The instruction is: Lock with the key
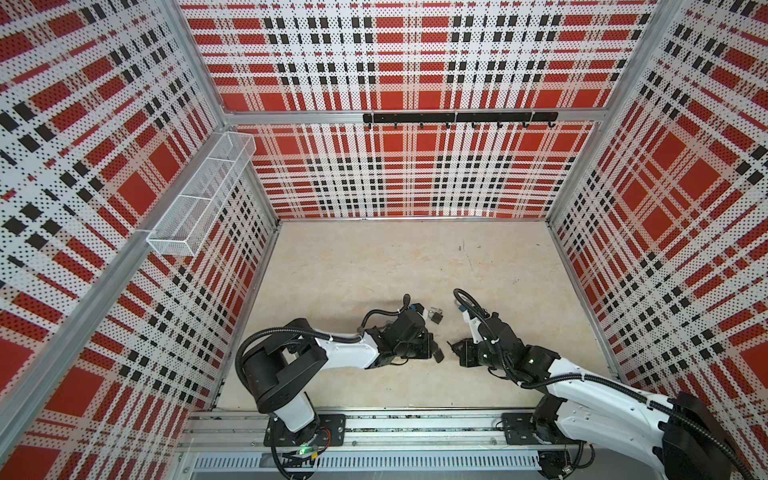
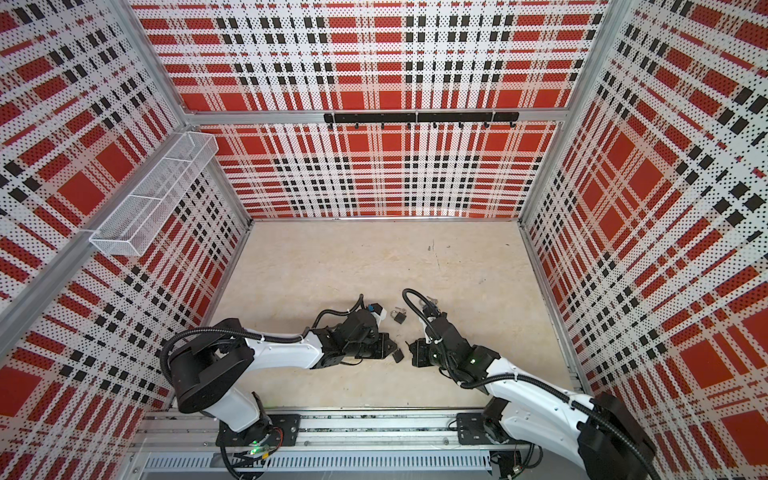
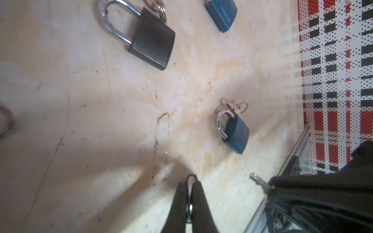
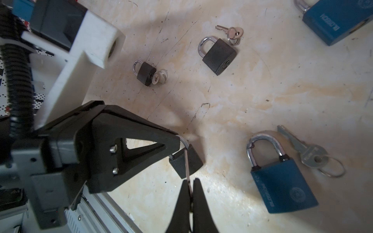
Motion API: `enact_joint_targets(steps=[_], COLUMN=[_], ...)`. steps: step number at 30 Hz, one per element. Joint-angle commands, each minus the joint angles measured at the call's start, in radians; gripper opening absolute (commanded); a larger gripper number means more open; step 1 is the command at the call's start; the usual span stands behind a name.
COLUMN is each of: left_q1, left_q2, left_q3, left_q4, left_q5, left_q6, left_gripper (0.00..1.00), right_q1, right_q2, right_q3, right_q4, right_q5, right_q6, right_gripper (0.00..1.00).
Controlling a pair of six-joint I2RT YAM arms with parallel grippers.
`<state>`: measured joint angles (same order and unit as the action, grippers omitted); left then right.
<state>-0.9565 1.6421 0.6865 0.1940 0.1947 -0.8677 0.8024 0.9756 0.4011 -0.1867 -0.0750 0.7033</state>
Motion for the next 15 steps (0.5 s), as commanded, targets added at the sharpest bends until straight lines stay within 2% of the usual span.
enact_joint_targets(steps=[1,8,15], left_q1=[-0.010,-0.010,-0.010], left_q2=[0.018,-0.007,-0.049], left_q3=[0.015,-0.005,-0.034], left_q4=[0.031,0.031,0.021], left_q5=[-0.005,-0.037,-0.076], left_q6=[-0.005,-0.003,-0.011], left_gripper=[0.03,0.24,0.32], right_q1=[0.005,0.006,0.013], right_q2=[0.023,0.068,0.123], right_q3=[-0.004,0.008,0.039], right_q4=[0.047,0.064,0.051], right_q5=[0.018,0.020,0.039], right_q6=[0.008,0.010,-0.002], right_gripper=[0.00,0.00,0.00])
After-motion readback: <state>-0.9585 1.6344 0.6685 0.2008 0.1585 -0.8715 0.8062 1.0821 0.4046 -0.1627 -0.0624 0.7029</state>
